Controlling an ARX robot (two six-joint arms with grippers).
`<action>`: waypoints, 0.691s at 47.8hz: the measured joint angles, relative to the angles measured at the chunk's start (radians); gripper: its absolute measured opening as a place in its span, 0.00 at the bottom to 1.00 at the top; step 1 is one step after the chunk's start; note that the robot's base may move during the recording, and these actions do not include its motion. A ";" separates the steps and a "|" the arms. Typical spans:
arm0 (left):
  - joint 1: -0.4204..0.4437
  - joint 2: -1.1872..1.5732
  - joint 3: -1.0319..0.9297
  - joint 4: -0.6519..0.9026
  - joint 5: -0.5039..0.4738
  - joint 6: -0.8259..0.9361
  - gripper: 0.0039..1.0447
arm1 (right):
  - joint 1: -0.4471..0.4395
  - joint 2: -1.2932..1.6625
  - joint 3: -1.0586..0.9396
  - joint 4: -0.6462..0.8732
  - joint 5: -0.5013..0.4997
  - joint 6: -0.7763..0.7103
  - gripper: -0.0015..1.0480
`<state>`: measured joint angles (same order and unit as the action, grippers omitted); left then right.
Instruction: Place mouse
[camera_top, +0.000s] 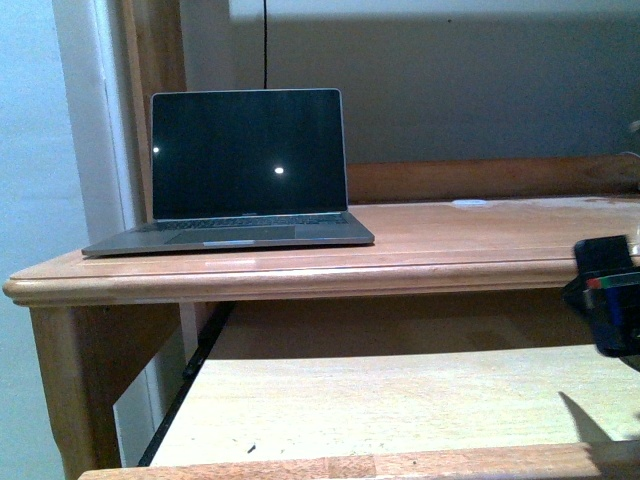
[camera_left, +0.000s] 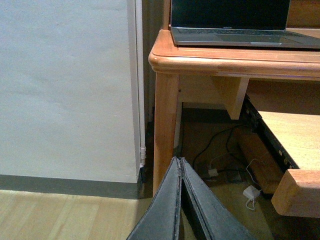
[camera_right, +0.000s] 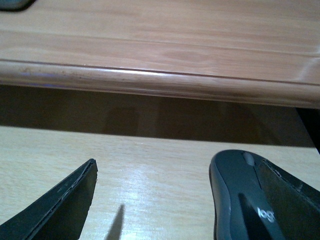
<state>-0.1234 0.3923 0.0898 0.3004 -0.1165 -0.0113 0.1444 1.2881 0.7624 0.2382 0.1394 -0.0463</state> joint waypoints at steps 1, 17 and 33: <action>0.014 -0.009 -0.003 -0.006 0.021 0.000 0.02 | 0.003 0.019 0.019 -0.008 0.003 -0.018 0.93; 0.118 -0.121 -0.043 -0.074 0.117 0.001 0.02 | -0.104 0.145 0.147 -0.116 0.015 -0.131 0.93; 0.119 -0.195 -0.082 -0.101 0.117 0.001 0.02 | -0.192 0.156 0.137 -0.157 -0.126 -0.157 0.93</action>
<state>-0.0044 0.1978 0.0078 0.1997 0.0002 -0.0101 -0.0471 1.4445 0.8989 0.0814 0.0132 -0.2031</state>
